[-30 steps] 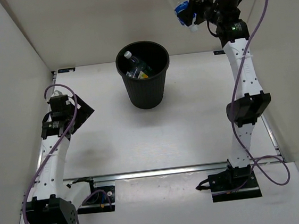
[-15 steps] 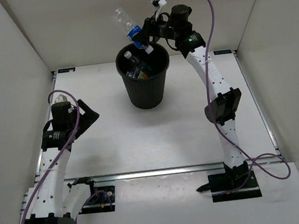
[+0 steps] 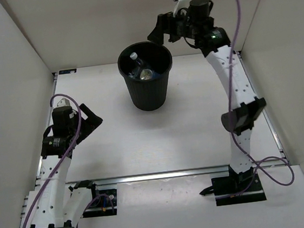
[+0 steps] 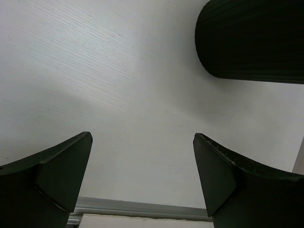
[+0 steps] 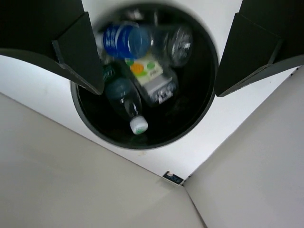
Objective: Put the plastic bottles in the bin
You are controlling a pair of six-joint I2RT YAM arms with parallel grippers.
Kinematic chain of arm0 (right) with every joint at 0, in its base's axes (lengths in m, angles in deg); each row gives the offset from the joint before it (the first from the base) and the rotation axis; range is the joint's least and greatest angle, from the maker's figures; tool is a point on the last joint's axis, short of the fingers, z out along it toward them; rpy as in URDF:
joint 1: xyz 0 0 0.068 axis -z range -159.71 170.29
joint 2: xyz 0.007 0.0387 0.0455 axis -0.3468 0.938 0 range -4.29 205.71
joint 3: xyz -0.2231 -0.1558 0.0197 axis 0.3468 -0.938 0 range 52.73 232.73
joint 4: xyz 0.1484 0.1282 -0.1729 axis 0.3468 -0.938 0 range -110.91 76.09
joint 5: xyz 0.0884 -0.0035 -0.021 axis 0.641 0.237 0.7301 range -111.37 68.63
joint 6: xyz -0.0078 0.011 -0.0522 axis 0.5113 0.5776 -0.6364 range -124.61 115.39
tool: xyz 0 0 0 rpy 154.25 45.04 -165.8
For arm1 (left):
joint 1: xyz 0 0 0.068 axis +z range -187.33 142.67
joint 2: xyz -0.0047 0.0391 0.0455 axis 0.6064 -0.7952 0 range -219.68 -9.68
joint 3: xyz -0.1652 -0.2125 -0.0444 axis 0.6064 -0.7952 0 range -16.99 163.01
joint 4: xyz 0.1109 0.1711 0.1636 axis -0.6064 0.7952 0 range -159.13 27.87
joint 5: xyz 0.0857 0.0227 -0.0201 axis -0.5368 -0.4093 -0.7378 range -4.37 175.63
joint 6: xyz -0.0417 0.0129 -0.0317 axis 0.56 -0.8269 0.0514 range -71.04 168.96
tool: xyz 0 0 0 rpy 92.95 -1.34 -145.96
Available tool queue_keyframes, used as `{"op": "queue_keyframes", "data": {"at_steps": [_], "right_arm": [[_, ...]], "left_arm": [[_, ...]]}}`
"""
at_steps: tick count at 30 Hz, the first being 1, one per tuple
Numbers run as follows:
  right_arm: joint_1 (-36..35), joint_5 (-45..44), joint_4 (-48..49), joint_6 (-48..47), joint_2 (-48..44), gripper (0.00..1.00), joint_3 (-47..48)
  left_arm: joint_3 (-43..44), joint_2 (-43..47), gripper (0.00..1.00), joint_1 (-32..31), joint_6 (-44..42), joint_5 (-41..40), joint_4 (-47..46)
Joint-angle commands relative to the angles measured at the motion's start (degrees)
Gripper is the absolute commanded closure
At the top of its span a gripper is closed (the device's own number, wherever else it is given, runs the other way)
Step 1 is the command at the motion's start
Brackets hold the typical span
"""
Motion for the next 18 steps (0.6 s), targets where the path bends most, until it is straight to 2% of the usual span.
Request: {"op": "queue_keyframes", "data": {"at_steps": [1, 4, 7, 9, 12, 15, 18], "right_arm": [[2.42, -6.54, -5.15, -1.64, -14.50, 0.01, -6.29], [4.01, -14.89, -5.08, 0.19, -28.10, 0.01, -26.65], [11.10, -17.37, -2.35, 4.93, -42.51, 0.01, -53.70], [15.15, -19.81, -6.28, 6.17, -48.79, 0.01, -62.42], [19.12, -29.65, -13.49, 3.38, -55.74, 0.01, -72.64], [19.92, -33.36, -19.21, 1.18, -57.16, 0.01, -78.63], [19.92, -33.82, -19.14, 0.82, -58.30, 0.01, -82.86]], "left_arm": [[0.80, 1.03, 0.01, -0.38, -0.74, 2.04, -1.83], [1.42, -0.29, 0.02, 0.06, -1.87, 2.04, -1.75], [2.38, -3.01, 0.01, -0.03, -2.76, 1.86, -2.27], [2.56, -4.23, 0.02, -0.03, -3.63, 2.04, -2.89], [3.87, -5.99, 0.02, -0.47, -5.74, 0.29, -2.98], [5.63, -8.28, 0.01, -0.29, -7.49, -0.69, -1.67], [5.90, -7.68, 0.01, -0.64, -7.33, -2.88, -2.27]]}}
